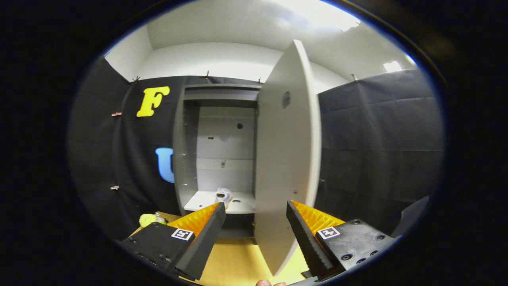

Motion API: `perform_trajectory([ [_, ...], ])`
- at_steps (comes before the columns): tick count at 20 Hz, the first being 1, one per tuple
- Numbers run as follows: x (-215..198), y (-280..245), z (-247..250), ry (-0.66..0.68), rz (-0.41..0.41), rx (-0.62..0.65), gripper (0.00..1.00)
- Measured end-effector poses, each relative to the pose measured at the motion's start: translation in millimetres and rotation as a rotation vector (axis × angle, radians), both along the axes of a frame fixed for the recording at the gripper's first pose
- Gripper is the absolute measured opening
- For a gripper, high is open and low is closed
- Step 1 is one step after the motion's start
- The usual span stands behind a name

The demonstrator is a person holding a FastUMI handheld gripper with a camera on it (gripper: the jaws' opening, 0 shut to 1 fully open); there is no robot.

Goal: Open the shoe cabinet door, grab the shoes and put them into the shoe cabinet, then close the shoe cabinet door.

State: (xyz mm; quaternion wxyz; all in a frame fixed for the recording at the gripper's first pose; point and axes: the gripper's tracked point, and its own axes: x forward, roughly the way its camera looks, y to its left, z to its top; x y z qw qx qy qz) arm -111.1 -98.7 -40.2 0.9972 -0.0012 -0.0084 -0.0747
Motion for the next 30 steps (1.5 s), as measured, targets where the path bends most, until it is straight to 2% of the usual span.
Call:
perform_trajectory([
  [6, -17, -93, -15, 0.049, -0.203, -0.017, 0.97],
  [10, -3, -140, -29, 0.078, -0.279, -0.029, 0.97],
  [15, 39, -174, -51, 0.111, -0.274, 0.020, 0.98],
  [21, 71, -167, -58, 0.119, -0.195, 0.066, 0.98],
  [26, 74, -160, -64, 0.129, -0.185, 0.075, 0.96],
  [30, 69, -157, -66, 0.132, -0.211, 0.088, 0.96],
])
